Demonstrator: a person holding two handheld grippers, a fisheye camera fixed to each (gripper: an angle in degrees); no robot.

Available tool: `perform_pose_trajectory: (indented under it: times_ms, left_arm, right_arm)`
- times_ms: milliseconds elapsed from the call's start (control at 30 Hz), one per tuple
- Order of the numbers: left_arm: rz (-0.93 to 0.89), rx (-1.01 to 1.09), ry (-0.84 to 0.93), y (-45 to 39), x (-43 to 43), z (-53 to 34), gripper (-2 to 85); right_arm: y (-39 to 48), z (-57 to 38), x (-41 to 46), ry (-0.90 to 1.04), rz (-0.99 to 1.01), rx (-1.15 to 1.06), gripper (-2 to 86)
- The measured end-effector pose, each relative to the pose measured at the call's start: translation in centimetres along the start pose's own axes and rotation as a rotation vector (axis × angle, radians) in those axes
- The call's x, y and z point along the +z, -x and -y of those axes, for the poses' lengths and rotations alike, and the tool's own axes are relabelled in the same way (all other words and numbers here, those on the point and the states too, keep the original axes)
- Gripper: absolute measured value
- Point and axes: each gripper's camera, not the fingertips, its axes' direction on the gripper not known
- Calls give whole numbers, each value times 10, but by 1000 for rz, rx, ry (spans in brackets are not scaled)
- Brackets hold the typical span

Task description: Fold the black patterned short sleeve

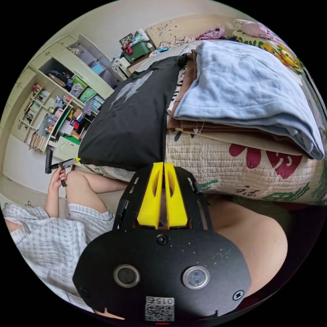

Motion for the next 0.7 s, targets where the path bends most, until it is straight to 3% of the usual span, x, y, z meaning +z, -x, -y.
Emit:
perform_pose_trajectory:
  times_ms: [233,500,700]
  left_arm:
    - [36,-13,18,0,18,-2,-3]
    - [93,-18,56,-9,51,4,-1]
    - [241,46,63,-37,72,1,2]
  right_arm:
    - [6,-19,44,53,-92,-28,-2]
    - [-15,-57,87,-6,-57,-7,-1]
    - [14,-82,139,-21,-257,-98,1]
